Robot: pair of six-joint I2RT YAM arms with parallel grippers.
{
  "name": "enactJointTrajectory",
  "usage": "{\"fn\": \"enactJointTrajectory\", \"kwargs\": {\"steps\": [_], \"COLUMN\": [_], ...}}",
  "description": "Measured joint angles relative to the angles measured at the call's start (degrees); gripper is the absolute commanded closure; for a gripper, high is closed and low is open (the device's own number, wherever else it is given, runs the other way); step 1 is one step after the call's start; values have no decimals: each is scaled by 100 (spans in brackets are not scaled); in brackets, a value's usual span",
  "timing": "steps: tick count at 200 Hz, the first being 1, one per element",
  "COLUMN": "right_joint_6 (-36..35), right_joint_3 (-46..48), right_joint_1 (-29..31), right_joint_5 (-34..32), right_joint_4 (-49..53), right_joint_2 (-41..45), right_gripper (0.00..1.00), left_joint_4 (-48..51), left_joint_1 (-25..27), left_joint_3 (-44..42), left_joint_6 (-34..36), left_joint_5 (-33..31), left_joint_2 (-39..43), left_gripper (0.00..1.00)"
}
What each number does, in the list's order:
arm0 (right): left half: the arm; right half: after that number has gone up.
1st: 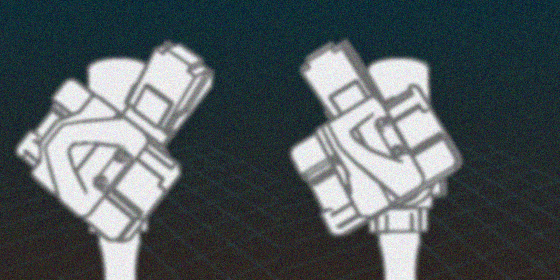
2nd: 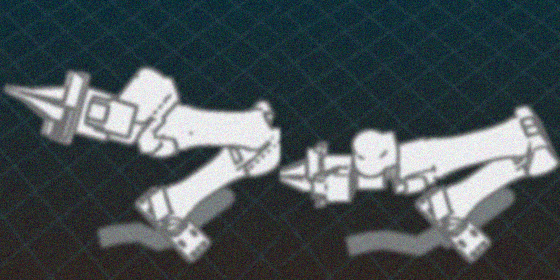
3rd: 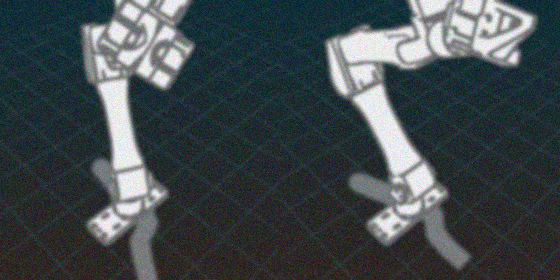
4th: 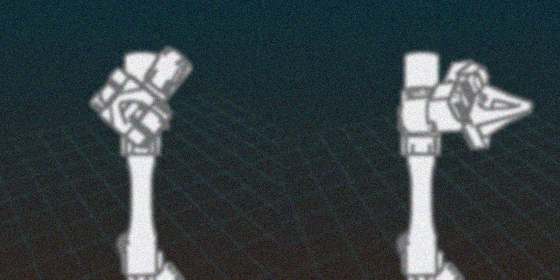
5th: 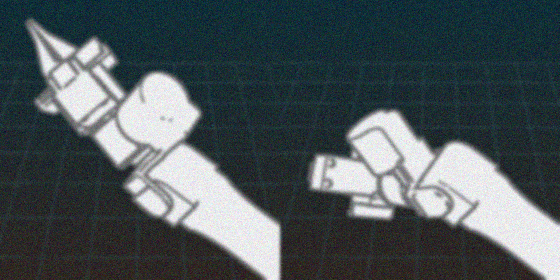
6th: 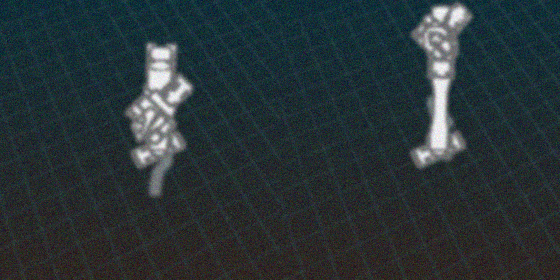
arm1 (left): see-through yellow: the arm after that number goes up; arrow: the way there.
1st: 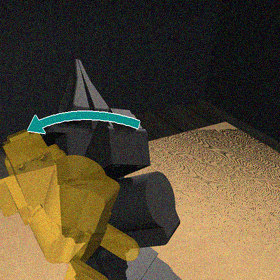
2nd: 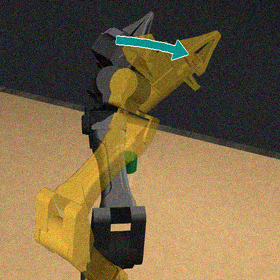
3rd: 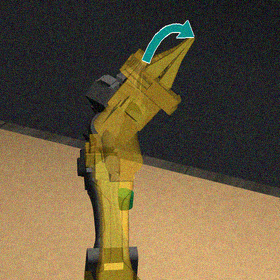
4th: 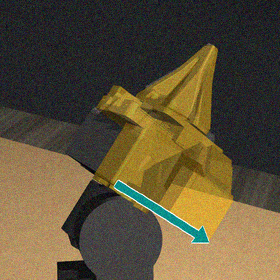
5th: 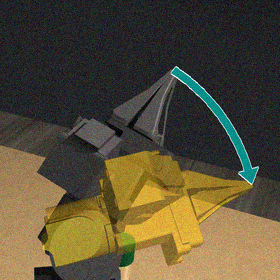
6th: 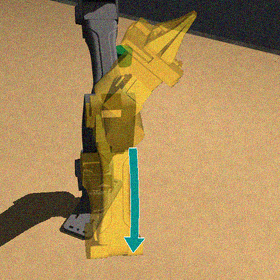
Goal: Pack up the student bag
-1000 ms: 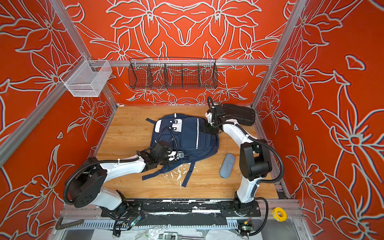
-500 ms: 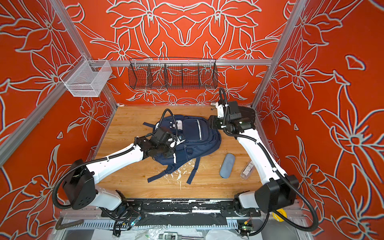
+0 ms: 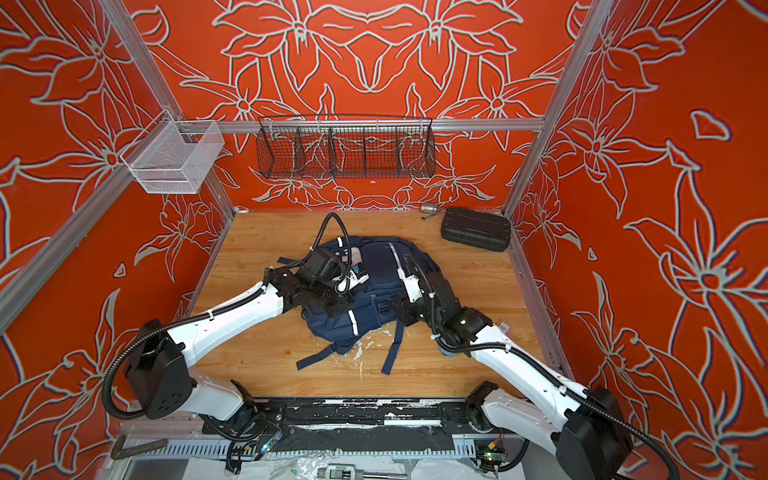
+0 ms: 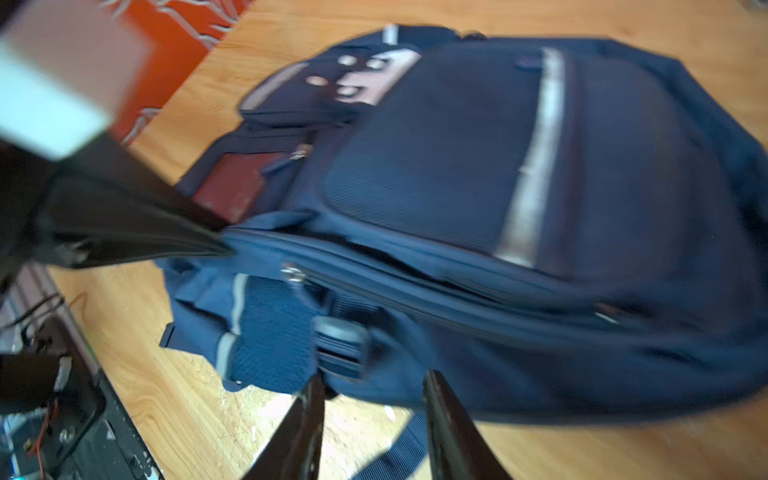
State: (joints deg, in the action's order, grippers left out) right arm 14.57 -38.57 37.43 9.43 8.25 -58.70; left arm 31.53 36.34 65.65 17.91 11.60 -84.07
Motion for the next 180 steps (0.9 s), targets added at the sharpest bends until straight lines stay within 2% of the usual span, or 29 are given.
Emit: {"fn": "enactJointTrajectory", "kwargs": {"steps": [46,99,180], "right_joint_6": [-608,-938,-1165], "right_joint_3": [337,634,874], "right_joint_1": [730,809,894], "right_joint_5": [-516,-1261,-1757], "right_joint_4": [-1226,-1392,-1685], "right_joint_2": [-164,-35,-142], "right_gripper": [66,70,72], "left_joint_4": [216,216,-76], "left_joint_1": [-44,-44,52], "left_joint_3": [422,651,651], "left_joint_6": [-422,-1429,-2352], "left_joint_5": [363,772,931], "left_joint_2": [-186,-527,-538], "left_gripper": [100,100,100]}}
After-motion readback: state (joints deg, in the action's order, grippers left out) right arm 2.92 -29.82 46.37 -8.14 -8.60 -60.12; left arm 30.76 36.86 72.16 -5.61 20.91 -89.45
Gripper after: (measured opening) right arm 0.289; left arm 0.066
